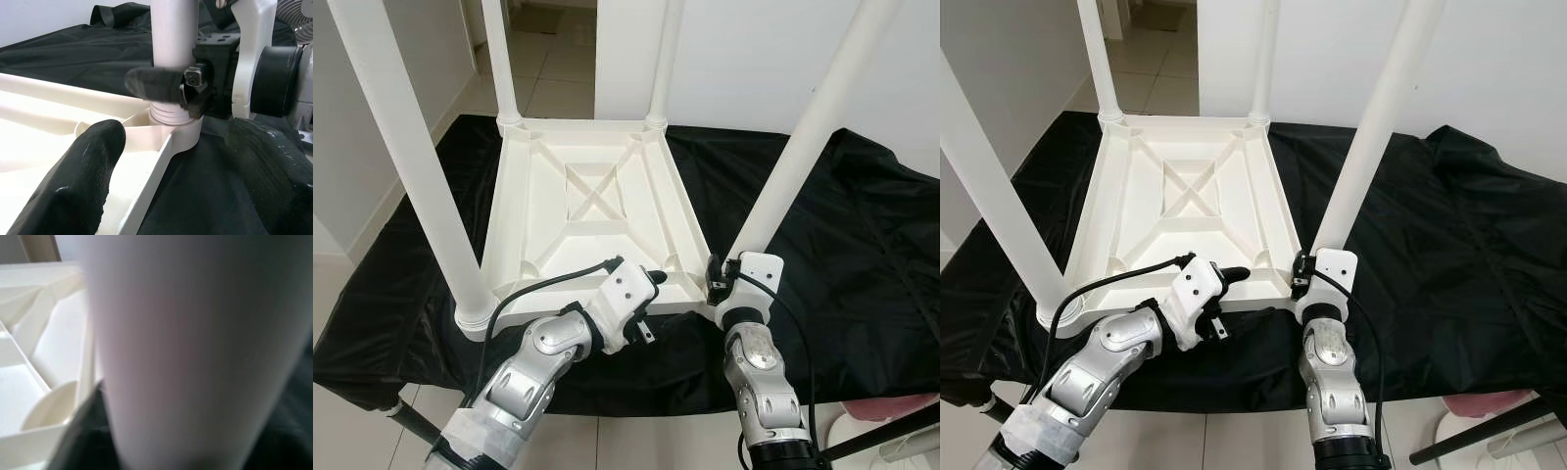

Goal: Building children table

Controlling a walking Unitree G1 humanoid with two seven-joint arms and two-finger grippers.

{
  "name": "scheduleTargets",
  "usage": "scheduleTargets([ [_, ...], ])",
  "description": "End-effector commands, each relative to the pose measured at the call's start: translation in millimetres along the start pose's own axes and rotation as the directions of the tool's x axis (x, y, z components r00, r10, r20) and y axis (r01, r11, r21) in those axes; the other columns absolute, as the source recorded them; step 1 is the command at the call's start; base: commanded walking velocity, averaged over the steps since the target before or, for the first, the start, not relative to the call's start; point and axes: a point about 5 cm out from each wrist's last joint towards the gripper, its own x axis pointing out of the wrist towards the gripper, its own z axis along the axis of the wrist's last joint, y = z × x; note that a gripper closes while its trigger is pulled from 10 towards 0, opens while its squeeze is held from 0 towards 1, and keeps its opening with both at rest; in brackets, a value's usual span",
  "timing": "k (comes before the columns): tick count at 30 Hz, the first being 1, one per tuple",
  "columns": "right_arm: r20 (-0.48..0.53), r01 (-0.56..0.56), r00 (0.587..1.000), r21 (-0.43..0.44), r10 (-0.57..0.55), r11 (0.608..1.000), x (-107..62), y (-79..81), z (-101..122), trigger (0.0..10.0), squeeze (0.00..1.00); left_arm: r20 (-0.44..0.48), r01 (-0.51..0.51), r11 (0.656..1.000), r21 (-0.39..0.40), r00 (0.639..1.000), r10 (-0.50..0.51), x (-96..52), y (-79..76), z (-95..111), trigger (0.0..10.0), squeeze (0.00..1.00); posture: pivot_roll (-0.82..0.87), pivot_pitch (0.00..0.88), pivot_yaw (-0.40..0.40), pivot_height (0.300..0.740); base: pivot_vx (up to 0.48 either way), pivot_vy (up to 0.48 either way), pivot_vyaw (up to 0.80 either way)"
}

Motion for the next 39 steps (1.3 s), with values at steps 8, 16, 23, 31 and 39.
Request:
scheduleTargets([
  [8, 0.004, -0.069, 0.998, 0.043, 0.069, 0.997, -7.9, -0.1, -6, 10.0, 1.0, 0.014, 0.046, 0.999, 0.012, 0.999, -0.046, 1.3, -5.0, 1, 10.0, 0.0, -0.04, 0.0, -0.061, 0.74, 0.0, 0.0, 0.0],
  [16, 0.048, -0.21, 0.977, 0.007, 0.21, 0.978, -16.9, -18.6, 0, 10.0, 0.42, 0.017, 0.036, 0.999, 0.016, 0.999, -0.036, 3.2, -2.8, 2, 10.0, 0.0, -0.04, 0.0, -0.059, 0.74, 0.0, 0.0, 0.0],
  [23, 0.074, -0.368, 0.925, -0.072, 0.373, 0.927, -12.4, -40.2, 6, 10.0, 0.0, 0.015, 0.043, 0.999, 0.023, 0.999, -0.044, 3.5, -1.6, 2, 10.0, 0.0, -0.05, 0.0, -0.049, 0.74, 0.0, 0.0, 0.0],
  [31, 0.043, -0.531, 0.841, -0.125, 0.54, 0.838, 3.6, -44.1, 9, 10.0, 0.0, 0.022, 0.047, 0.998, 0.03, 0.999, -0.048, 5.6, -1.5, 4, 10.0, 0.0, -0.05, 0.0, -0.043, 0.74, 0.0, 0.0, 0.0],
  [39, -0.025, -0.646, 0.76, -0.127, 0.649, 0.752, 18.2, -30.2, -3, 1.8, 0.0, 0.031, 0.032, 0.999, 0.037, 0.999, -0.033, 7.2, 0.9, 6, 10.0, 0.0, -0.03, 0.0, -0.059, 0.74, 0.0, 0.0, 0.0],
])
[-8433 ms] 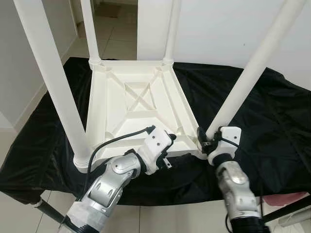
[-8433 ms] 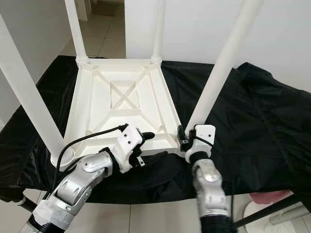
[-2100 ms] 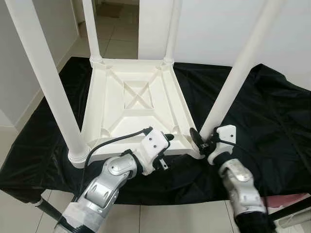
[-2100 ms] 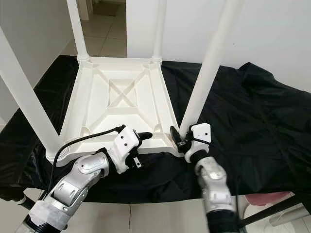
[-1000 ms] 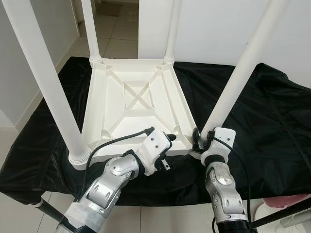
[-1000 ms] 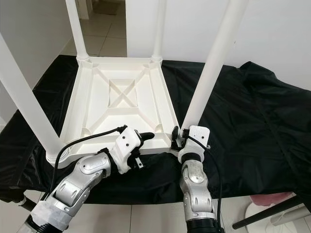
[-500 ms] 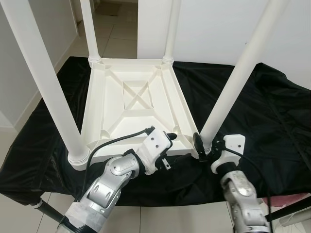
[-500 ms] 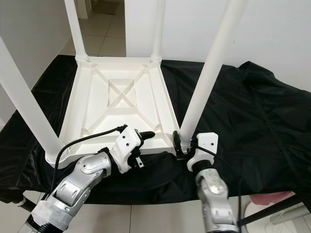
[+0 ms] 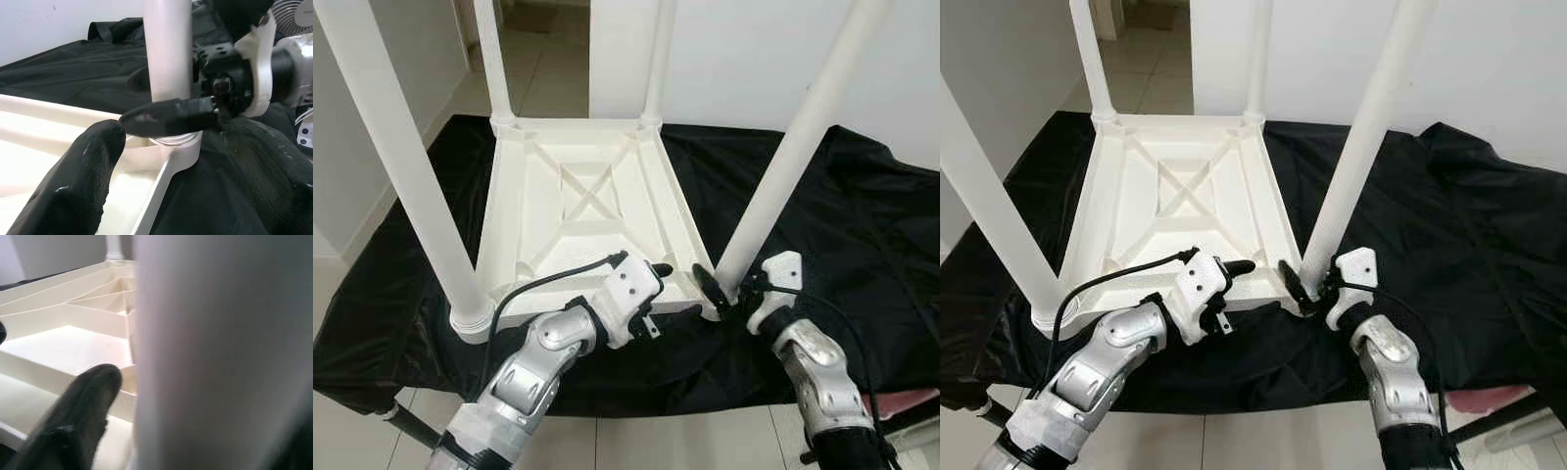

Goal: Building children table

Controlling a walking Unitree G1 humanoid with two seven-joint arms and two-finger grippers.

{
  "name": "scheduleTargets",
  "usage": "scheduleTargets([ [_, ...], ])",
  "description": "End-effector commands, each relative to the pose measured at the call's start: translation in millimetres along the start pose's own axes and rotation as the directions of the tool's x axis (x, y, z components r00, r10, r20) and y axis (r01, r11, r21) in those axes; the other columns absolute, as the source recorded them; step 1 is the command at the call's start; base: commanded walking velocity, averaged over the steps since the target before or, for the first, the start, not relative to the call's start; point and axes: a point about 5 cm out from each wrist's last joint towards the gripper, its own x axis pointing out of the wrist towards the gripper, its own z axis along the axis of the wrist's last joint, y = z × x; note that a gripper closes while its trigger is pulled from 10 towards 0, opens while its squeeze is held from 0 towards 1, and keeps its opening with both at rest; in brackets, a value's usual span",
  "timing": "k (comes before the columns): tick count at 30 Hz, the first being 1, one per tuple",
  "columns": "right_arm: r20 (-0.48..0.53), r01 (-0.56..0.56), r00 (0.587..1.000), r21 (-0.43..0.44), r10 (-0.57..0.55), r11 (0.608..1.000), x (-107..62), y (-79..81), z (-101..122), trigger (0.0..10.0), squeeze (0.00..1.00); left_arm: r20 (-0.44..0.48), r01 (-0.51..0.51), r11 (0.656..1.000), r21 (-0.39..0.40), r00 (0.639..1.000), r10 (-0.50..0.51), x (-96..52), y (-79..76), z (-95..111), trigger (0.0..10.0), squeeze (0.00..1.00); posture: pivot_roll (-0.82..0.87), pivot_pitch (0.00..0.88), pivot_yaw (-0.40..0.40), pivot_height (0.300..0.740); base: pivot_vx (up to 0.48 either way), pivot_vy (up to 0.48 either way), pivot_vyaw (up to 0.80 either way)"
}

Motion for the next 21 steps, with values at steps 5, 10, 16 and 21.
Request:
scheduleTargets([
  [5, -0.023, -0.051, 0.998, 0.011, 0.051, 0.999, 0.1, 4.1, -10, 0.0, 0.0, -0.008, 0.018, 1.0, 0.008, 1.0, -0.018, 0.8, -1.3, -2, 10.0, 0.0, -0.02, 0.0, -0.07, 0.74, 0.0, 0.0, 0.0],
  [10, -0.026, -0.056, 0.998, 0.017, 0.056, 0.998, -3.0, 1.9, -13, 0.0, 0.0, -0.009, 0.013, 1.0, 0.003, 1.0, -0.013, -0.6, -2.1, -3, 10.0, 0.0, -0.02, 0.0, -0.071, 0.74, 0.0, 0.0, 0.0],
  [16, -0.023, -0.055, 0.998, 0.024, 0.056, 0.998, -7.9, 0.2, -15, 0.0, 0.0, -0.011, 0.017, 1.0, 0.001, 1.0, -0.017, -0.9, -3.1, -3, 10.0, 0.0, -0.02, 0.0, -0.068, 0.74, 0.0, 0.0, 0.0],
  [21, -0.026, -0.001, 1.0, 0.037, 0.002, 0.999, -10.2, -1.0, -16, 10.0, 0.0, -0.012, 0.023, 1.0, -0.002, 1.0, -0.023, -0.1, -3.6, -4, 10.0, 0.0, -0.03, 0.0, -0.064, 0.74, 0.0, 0.0, 0.0],
])
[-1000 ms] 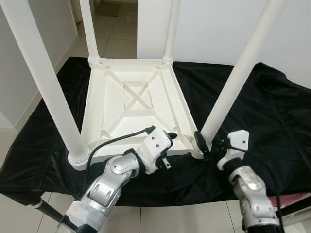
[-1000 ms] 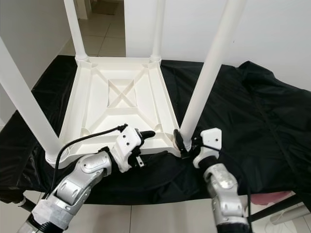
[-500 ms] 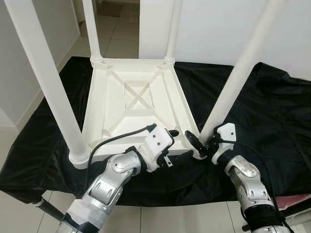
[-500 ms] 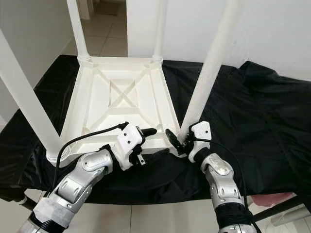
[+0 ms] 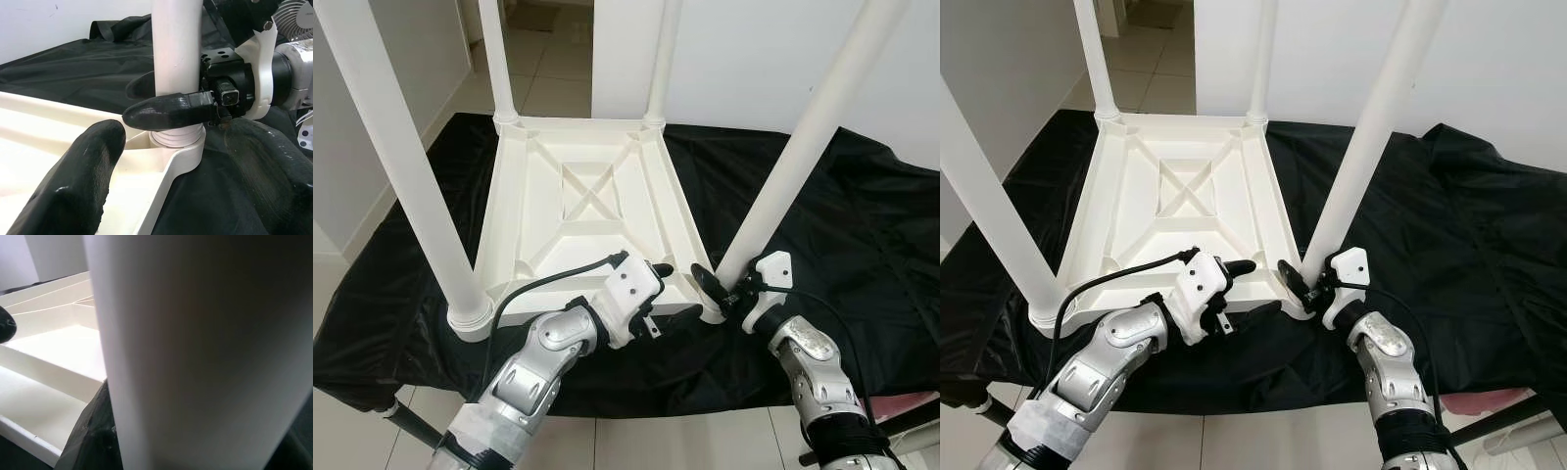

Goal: Building children table

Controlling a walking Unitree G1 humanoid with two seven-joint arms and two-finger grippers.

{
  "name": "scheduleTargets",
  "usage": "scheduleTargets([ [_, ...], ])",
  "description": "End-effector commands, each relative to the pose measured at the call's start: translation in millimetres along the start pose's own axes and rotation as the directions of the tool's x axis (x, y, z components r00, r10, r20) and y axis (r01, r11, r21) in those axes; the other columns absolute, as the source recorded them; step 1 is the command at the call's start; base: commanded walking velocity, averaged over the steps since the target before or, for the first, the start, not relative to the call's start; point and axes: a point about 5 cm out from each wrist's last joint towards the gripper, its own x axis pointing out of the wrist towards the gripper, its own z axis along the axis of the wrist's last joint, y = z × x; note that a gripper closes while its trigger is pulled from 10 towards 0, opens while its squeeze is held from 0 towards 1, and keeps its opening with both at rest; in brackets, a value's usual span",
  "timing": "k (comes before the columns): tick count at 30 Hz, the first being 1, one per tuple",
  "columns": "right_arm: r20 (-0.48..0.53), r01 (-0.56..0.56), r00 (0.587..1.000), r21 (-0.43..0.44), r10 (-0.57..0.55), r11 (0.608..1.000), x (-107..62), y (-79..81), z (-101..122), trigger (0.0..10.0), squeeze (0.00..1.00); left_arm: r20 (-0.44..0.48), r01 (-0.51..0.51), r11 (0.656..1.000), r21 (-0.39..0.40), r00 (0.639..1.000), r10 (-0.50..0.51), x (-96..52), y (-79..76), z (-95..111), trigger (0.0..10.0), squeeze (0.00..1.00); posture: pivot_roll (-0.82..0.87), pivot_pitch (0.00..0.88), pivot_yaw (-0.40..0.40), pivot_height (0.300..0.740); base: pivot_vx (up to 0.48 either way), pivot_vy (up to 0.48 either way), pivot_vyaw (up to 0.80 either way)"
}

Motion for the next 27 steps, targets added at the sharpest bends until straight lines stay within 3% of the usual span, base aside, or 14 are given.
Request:
scheduleTargets([
  [1, -0.042, 0.019, 0.999, 0.024, -0.018, 1.0, -6.2, 1.3, -9, 10.0, 0.0, -0.011, 0.026, 1.0, 0.004, 1.0, -0.026, 0.4, -2.8, -3, 10.0, 0.0, -0.03, 0.0, -0.064, 0.74, 0.0, 0.0, 0.0],
  [6, -0.091, 0.115, 0.989, -0.014, -0.115, 0.993, -5.7, 3.7, -13, 10.0, 0.0, -0.011, 0.031, 1.0, 0.001, 0.999, -0.031, 0.3, -3.7, -3, 10.0, 0.0, -0.04, 0.0, -0.059, 0.74, 0.0, 0.0, 0.0],
  [11, -0.119, 0.216, 0.969, 0.001, -0.214, 0.976, -4.9, 4.4, -19, 10.0, 0.0, -0.011, 0.034, 0.999, 0.0, 0.999, -0.034, 0.4, -4.2, -4, 10.0, 0.0, -0.04, 0.0, -0.058, 0.74, 0.0, 0.0, 0.0],
  [13, -0.133, 0.352, 0.93, 0.062, -0.342, 0.934, -2.8, 9.1, -21, 10.0, 0.0, -0.009, 0.037, 0.999, -0.001, 0.999, -0.037, 1.3, -4.6, -3, 10.0, 0.0, -0.05, 0.0, -0.06, 0.74, 0.0, 0.0, 0.0],
  [15, -0.141, 0.4, 0.911, 0.07, -0.388, 0.914, -2.4, 11.0, -22, 10.0, 0.0, -0.008, 0.038, 0.999, -0.001, 0.999, -0.038, 1.7, -4.7, -3, 10.0, 0.0, -0.05, 0.0, -0.06, 0.74, 0.0, 0.0, 0.0],
  [18, -0.176, 0.576, 0.809, 0.051, -0.561, 0.816, -3.4, 24.1, -25, 10.0, 0.0, -0.005, 0.042, 0.999, -0.001, 0.999, -0.042, 3.2, -6.0, -3, 10.0, 0.0, -0.05, 0.0, -0.067, 0.74, 0.0, 0.0, 0.0],
  [19, -0.176, 0.576, 0.809, 0.051, -0.561, 0.816, -3.4, 24.1, -25, 10.0, 0.0, -0.005, 0.042, 0.999, -0.001, 0.999, -0.042, 3.2, -6.0, -3, 10.0, 0.0, -0.05, 0.0, -0.067, 0.74, 0.0, 0.0, 0.0],
  [21, -0.185, 0.629, 0.771, 0.069, -0.61, 0.774, -3.0, 31.9, -25, 10.0, 0.0, -0.002, 0.043, 0.999, -0.001, 0.999, -0.043, 3.8, -6.5, -3, 10.0, 0.0, -0.05, 0.0, -0.069, 0.74, 0.0, 0.0, 0.0],
  [24, -0.194, 0.633, 0.768, 0.08, -0.611, 0.77, -0.3, 38.9, -25, 10.0, 0.0, -0.001, 0.043, 0.999, -0.002, 0.999, -0.043, 4.2, -6.5, -3, 10.0, 0.0, -0.05, 0.0, -0.07, 0.74, 0.0, 0.0, 0.0],
  [27, -0.198, 0.597, 0.797, 0.108, -0.571, 0.795, 8.3, 54.7, -23, 10.0, 0.0, 0.003, 0.041, 0.999, -0.001, 0.999, -0.041, 5.6, -6.5, -2, 10.0, 0.0, -0.05, 0.0, -0.072, 0.74, 0.0, 0.0, 0.0],
])
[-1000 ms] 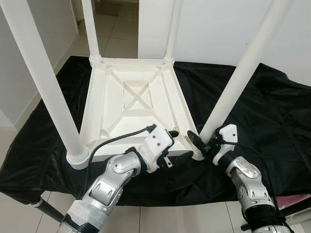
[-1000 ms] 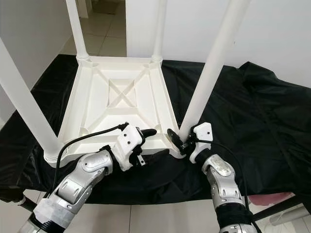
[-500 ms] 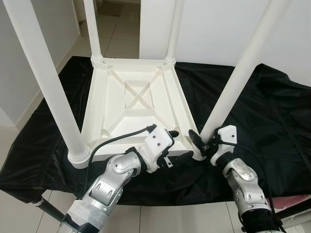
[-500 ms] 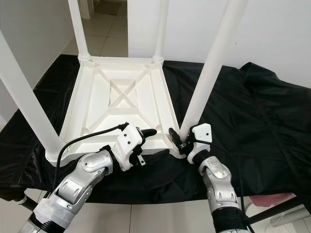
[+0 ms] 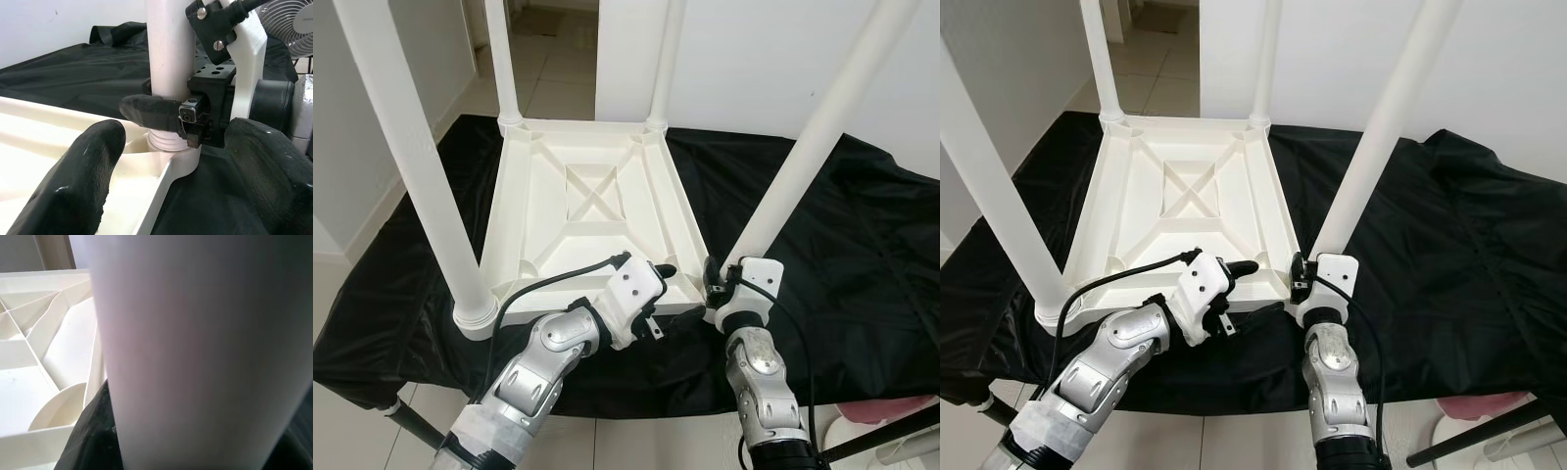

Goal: Building children table

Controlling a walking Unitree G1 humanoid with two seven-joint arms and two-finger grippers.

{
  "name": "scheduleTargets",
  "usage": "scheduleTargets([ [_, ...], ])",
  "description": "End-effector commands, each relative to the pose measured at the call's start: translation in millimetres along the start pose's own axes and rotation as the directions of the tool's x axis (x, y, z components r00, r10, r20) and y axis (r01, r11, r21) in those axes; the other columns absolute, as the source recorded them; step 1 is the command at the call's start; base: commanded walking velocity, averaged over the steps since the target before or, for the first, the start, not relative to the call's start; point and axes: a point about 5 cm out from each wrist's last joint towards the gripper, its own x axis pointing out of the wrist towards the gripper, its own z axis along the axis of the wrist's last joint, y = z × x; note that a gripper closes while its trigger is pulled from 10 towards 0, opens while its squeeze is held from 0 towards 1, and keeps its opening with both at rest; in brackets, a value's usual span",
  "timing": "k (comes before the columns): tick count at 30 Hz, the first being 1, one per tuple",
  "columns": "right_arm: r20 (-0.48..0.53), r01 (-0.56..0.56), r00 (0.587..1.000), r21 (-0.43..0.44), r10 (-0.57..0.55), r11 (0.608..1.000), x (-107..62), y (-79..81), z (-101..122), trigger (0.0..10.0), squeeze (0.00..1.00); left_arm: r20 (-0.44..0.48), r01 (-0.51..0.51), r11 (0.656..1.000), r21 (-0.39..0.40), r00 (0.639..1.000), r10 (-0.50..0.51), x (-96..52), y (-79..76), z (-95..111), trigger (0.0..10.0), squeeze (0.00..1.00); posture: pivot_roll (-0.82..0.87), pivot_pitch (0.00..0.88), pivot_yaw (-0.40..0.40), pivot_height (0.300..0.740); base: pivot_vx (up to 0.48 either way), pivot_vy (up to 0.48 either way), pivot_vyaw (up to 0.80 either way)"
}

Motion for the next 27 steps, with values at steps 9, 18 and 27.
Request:
scheduleTargets([
  [9, -0.1, -0.022, 0.995, 0.034, 0.025, 0.999, -8.5, 11.3, -15, 10.0, 0.0, -0.006, 0.029, 1.0, 0.004, 1.0, -0.029, 3.8, -4.1, -3, 10.0, 0.0, -0.04, 0.0, -0.082, 0.74, 0.0, 0.0, 0.0],
  [18, -0.07, -0.066, 0.995, 0.054, 0.07, 0.996, -9.4, 5.7, -11, 10.0, 1.0, -0.004, 0.027, 1.0, 0.005, 1.0, -0.027, 3.9, -4.2, -3, 10.0, 0.0, -0.04, 0.0, -0.084, 0.74, 0.0, 0.0, 0.0],
  [27, -0.017, -0.185, 0.982, 0.095, 0.187, 0.978, -12.7, -14.8, -5, 10.0, 1.0, -0.004, 0.031, 0.999, 0.009, 1.0, -0.031, 5.6, -5.5, -4, 10.0, 0.0, -0.05, 0.0, -0.087, 0.74, 0.0, 0.0, 0.0],
])
